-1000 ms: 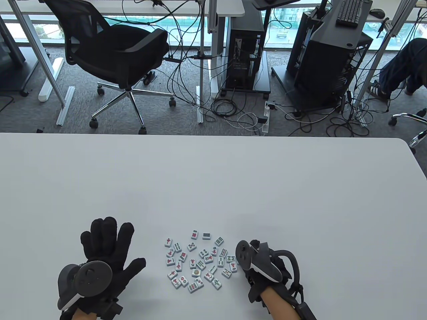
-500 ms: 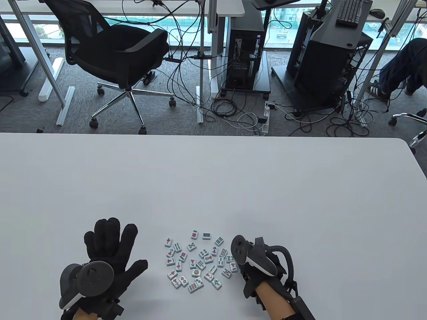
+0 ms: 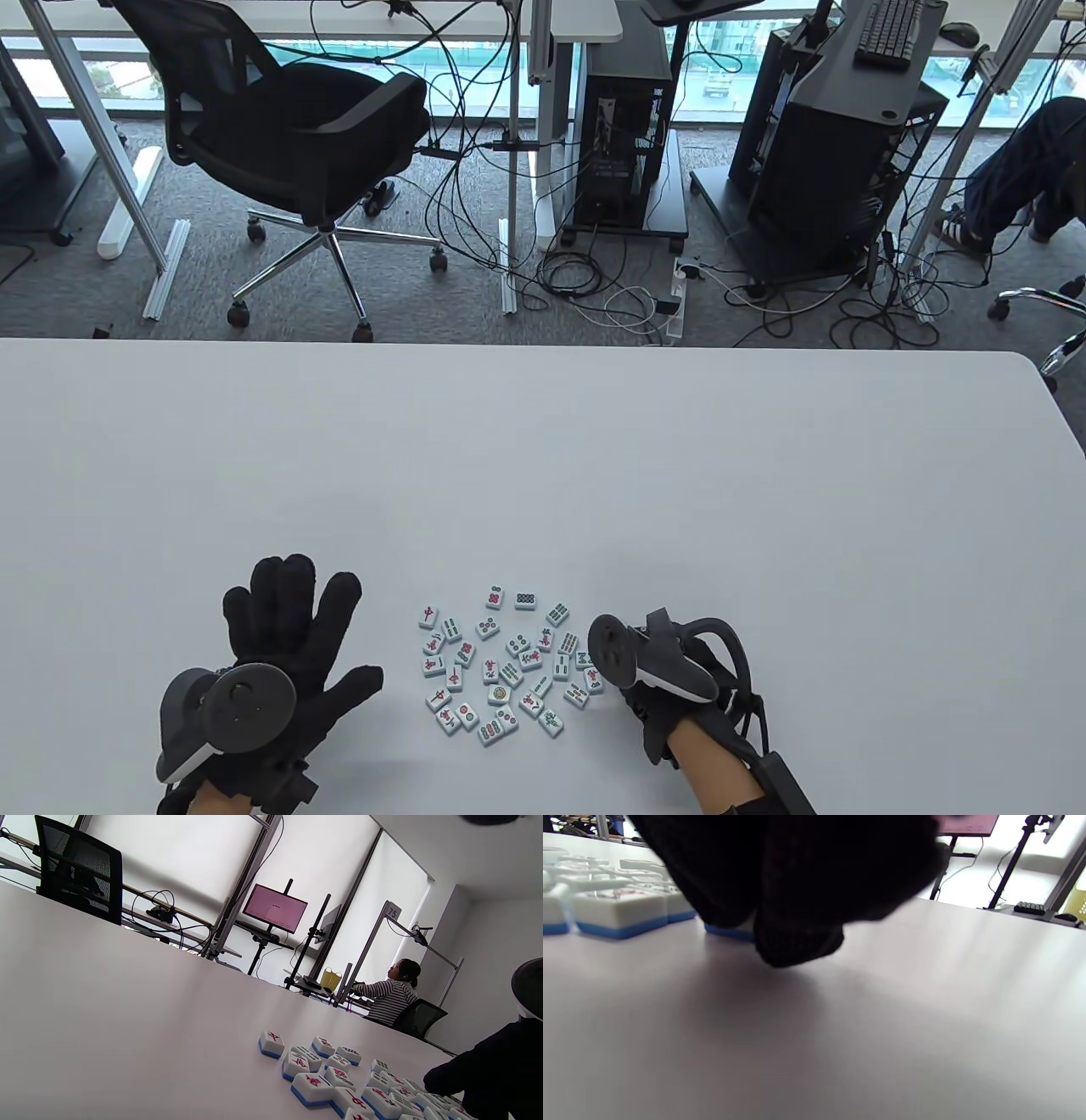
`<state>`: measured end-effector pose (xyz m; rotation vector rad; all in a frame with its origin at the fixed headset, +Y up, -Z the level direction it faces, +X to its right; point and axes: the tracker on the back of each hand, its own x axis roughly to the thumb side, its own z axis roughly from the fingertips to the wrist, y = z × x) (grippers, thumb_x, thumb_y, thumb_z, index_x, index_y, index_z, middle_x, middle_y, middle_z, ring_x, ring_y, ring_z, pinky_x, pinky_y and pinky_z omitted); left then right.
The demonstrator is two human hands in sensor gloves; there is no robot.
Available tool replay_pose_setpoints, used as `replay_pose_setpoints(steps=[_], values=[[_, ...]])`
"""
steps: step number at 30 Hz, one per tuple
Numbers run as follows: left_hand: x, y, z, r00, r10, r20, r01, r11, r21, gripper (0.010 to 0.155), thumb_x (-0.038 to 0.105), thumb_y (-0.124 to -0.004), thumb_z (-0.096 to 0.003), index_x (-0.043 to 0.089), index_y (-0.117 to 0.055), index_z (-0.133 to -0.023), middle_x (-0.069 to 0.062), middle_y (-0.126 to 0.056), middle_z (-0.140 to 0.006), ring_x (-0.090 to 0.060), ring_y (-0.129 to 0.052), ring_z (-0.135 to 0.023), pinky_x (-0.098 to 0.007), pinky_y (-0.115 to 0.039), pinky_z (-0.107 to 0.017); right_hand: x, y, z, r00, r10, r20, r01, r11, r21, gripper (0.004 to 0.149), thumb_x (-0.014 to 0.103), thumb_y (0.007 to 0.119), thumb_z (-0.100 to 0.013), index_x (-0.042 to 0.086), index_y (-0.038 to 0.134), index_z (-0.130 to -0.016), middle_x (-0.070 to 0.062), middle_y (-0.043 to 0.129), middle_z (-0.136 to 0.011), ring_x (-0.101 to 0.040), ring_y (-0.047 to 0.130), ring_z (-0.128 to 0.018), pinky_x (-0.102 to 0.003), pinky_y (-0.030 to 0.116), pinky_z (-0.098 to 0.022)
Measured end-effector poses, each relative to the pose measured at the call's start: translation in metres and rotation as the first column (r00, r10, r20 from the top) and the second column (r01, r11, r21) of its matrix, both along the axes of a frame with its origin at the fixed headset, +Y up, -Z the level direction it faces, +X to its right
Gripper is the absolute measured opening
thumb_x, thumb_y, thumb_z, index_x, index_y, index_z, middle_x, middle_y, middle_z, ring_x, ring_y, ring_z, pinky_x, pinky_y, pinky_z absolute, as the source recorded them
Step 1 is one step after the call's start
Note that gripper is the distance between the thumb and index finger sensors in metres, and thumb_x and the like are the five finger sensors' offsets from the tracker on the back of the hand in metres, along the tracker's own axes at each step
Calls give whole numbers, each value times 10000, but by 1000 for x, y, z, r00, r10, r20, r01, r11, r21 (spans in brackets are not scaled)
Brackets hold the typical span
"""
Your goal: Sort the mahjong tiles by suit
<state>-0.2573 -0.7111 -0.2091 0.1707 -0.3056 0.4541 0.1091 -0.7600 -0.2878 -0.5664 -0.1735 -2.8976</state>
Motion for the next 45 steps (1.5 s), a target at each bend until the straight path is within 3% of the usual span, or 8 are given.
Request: replay_pose_setpoints(steps=[5,11,17,23,29,34,39,45], values=[[0,2,0,1000,-10,1,10,1000,11,871,775,-582,-434,487,-64,-1073,175,227,-1063,-144,272,-1028,-532,143,-690,10,9,-1,999,-37,-16,37,999,-19,502,267,819,-459,225,734,-952,-71,974,-609,-194,949,-240,-252,831,-133],[-5,2,0,1000,7,-23,-7,1000,0,869,775,-578,-435,487,-63,-1073,179,234,-1055,-145,272,-1028,-533,140,-692,9,15,-7,977,-83,196,109,987,-122,602,405,843,-435,60,765,-922,-114,986,-533,-195,945,-173,-248,821,-79],[-5,2,0,1000,2,-20,-2,1000,-4,864,775,-573,-436,487,-67,-1073,180,234,-1055,-145,267,-1031,-534,137,-694,-5,1,-10,966,27,258,13,988,-151,599,414,843,-438,29,773,-892,-100,990,-478,-169,930,-122,-229,806,-41],[-10,4,0,999,28,-31,-28,1000,-2,855,772,-569,-440,487,-71,-1075,185,235,-1052,-145,257,-1038,-538,131,-698,-5,-1,-6,986,0,164,15,996,-89,582,339,893,-404,10,779,-871,-71,986,-452,-143,917,-105,-221,799,-32],[-12,5,0,998,40,-37,-40,999,1,853,772,-565,-440,487,-72,-1075,186,235,-1053,-144,258,-1039,-538,132,-697,18,5,19,999,-39,30,40,999,-28,583,329,893,-398,21,776,-879,-70,985,-467,-143,922,-121,-222,806,-45],[-13,5,0,999,35,-41,-35,999,0,847,771,-561,-441,488,-77,-1076,184,232,-1054,-146,254,-1040,-538,129,-698,32,0,34,997,-69,37,72,994,-88,578,315,880,-410,26,762,-896,-75,982,-484,-152,926,-138,-231,810,-57],[-12,3,-1,999,18,-41,-18,1000,-13,846,771,-560,-441,488,-80,-1076,183,229,-1056,-148,251,-1041,-539,127,-699,34,-3,40,999,-51,15,52,996,-67,572,308,860,-424,44,742,-917,-61,971,-493,-151,925,-154,-233,812,-70],[-12,2,-2,999,17,-43,-18,1000,-24,846,771,-560,-442,486,-81,-1078,182,227,-1057,-148,249,-1042,-539,125,-700,32,12,37,993,-68,95,79,991,-112,637,359,859,-431,45,698,-962,-101,967,-542,-186,934,-189,-257,819,-98]])
